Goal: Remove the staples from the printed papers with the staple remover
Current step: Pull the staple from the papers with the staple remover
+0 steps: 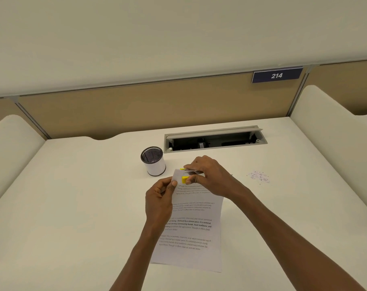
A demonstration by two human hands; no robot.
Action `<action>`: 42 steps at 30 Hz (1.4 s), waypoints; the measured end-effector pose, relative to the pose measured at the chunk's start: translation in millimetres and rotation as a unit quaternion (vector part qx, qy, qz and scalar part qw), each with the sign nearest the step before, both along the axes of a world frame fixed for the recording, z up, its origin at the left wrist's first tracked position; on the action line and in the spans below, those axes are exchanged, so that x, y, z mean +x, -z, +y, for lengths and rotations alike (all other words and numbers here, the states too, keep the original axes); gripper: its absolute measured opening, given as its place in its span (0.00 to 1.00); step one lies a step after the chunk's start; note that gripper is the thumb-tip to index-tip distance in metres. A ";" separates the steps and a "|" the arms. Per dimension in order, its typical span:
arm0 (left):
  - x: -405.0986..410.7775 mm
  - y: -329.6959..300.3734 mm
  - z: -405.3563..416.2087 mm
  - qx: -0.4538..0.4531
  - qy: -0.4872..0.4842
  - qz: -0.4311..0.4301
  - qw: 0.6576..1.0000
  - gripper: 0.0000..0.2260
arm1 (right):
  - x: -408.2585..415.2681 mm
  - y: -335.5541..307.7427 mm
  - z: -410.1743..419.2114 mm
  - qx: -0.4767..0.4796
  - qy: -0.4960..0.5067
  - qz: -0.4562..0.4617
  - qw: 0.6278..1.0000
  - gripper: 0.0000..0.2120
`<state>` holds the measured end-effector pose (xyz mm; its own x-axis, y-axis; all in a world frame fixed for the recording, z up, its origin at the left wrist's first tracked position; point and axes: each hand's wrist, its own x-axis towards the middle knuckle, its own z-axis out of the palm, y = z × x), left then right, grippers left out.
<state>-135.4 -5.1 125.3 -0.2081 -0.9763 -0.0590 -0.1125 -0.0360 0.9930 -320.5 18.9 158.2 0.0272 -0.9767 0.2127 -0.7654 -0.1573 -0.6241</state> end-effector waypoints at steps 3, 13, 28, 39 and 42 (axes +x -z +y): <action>6.6 3.6 -1.4 0.011 0.012 -0.007 1.000 0.09 | -7.1 3.2 -3.6 -0.002 0.017 -0.025 1.000 0.19; 16.7 11.9 -12.9 0.057 -0.014 -0.003 0.998 0.06 | -63.9 18.9 -33.2 0.042 0.211 -0.081 0.973 0.14; 30.0 31.9 -28.7 0.082 -0.023 0.008 0.996 0.08 | -75.3 86.8 -102.4 0.201 0.370 0.014 0.907 0.18; 29.0 35.3 -37.1 0.087 -0.020 0.016 0.996 0.09 | -72.3 118.8 -112.3 0.201 0.338 -0.006 0.920 0.23; 28.7 35.3 -37.7 0.087 -0.026 0.027 0.996 0.09 | -77.3 117.8 -101.5 0.150 0.373 -0.056 0.914 0.28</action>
<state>-106.6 -42.7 90.0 -0.1652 -0.9619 -0.2177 -0.0531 -0.2117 0.9759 -397.8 -82.6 40.4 -0.6763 -0.7287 -0.1079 -0.5173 0.5741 -0.6347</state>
